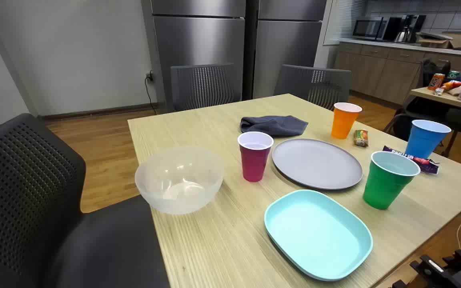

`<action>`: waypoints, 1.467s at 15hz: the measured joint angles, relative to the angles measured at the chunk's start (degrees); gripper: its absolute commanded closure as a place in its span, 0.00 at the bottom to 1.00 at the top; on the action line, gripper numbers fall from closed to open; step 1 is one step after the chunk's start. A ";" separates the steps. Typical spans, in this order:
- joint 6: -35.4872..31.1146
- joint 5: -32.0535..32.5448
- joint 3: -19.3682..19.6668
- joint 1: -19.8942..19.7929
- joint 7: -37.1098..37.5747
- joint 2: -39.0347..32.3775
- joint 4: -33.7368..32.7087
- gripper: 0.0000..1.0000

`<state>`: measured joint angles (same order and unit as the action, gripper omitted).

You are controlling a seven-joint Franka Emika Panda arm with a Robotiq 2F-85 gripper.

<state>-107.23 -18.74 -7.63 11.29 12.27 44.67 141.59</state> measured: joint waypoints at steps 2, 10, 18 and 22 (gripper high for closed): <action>-0.02 0.00 0.00 0.00 0.00 -0.03 0.00 0.00; -0.03 0.00 0.00 0.00 -0.01 -0.04 0.00 0.00; -0.03 0.00 0.00 0.00 -0.01 -0.04 0.00 0.00; -1.71 0.11 -0.01 -1.73 -0.01 -1.48 0.78 0.00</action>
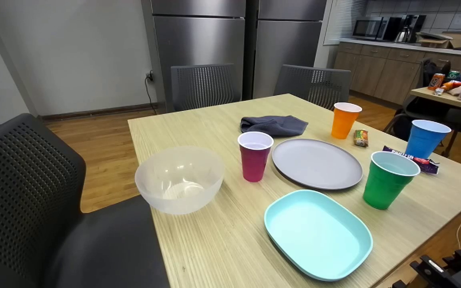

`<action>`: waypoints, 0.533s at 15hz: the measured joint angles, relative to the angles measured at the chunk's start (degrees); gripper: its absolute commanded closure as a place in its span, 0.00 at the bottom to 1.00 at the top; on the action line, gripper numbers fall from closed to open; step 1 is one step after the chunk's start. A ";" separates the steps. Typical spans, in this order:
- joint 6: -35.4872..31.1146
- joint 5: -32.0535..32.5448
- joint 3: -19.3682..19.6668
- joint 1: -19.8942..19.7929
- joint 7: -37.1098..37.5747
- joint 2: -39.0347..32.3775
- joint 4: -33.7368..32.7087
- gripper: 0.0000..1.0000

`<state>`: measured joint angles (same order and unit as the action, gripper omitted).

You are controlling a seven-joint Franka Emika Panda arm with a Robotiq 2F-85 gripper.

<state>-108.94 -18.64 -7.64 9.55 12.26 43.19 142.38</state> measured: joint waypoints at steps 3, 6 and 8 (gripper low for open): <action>-4.25 0.09 0.31 -2.01 -0.24 -1.82 1.31 0.00; -9.49 1.27 0.87 -3.50 -0.29 -3.39 3.12 0.00; -12.37 3.26 1.05 -4.68 -0.29 -4.35 4.46 0.00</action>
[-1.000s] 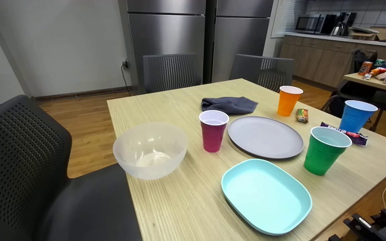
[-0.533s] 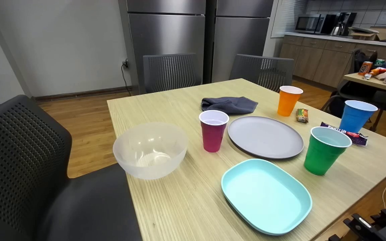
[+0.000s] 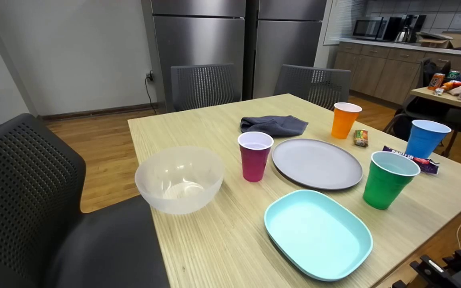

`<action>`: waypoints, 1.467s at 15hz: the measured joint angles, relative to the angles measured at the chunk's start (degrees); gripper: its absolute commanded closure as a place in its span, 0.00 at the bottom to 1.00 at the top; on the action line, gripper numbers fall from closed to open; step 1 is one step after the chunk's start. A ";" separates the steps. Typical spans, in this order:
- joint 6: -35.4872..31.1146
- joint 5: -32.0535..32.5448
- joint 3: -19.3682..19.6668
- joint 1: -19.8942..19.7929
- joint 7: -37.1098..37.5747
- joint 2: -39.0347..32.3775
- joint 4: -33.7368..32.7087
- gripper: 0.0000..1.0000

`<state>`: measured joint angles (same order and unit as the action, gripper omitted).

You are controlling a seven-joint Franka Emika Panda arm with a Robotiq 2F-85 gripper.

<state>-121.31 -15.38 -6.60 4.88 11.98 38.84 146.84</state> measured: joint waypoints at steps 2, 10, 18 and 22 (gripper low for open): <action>-1.83 2.38 0.30 -1.44 0.00 -0.99 1.31 0.00; -7.29 6.42 2.31 -7.07 1.96 -5.88 5.68 0.00; -12.93 7.16 2.33 -10.08 8.86 -12.73 9.53 0.00; -13.11 7.16 2.32 -10.08 9.24 -13.02 9.53 0.00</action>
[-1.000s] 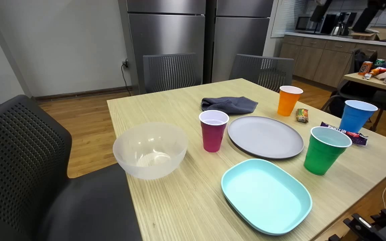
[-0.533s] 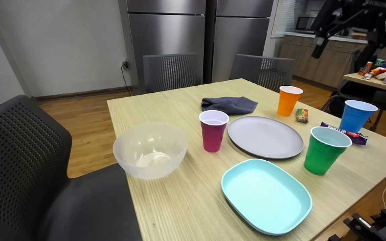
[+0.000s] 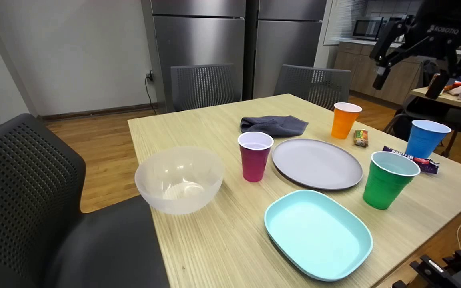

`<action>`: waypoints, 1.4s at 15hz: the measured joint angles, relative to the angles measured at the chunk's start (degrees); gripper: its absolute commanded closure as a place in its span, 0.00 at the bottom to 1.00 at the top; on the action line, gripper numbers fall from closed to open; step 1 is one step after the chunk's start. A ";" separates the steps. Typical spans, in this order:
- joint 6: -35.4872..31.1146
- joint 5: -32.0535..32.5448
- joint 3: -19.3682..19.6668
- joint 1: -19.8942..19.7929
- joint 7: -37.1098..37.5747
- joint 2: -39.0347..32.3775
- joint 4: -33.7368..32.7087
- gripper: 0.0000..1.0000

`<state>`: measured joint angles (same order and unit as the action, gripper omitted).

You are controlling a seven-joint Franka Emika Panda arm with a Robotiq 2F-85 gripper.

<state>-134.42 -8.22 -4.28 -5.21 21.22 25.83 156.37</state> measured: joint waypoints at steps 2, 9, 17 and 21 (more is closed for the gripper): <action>-0.01 0.00 0.00 0.00 0.05 0.00 0.00 0.00; -1.10 0.00 0.02 0.01 0.18 -0.37 0.14 0.00; -10.00 4.76 -0.11 -0.96 6.02 -9.05 0.54 0.00; -12.38 10.44 -0.32 -1.53 11.73 -14.70 0.43 0.00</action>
<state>-146.80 2.23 -4.60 -6.74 32.95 11.13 156.80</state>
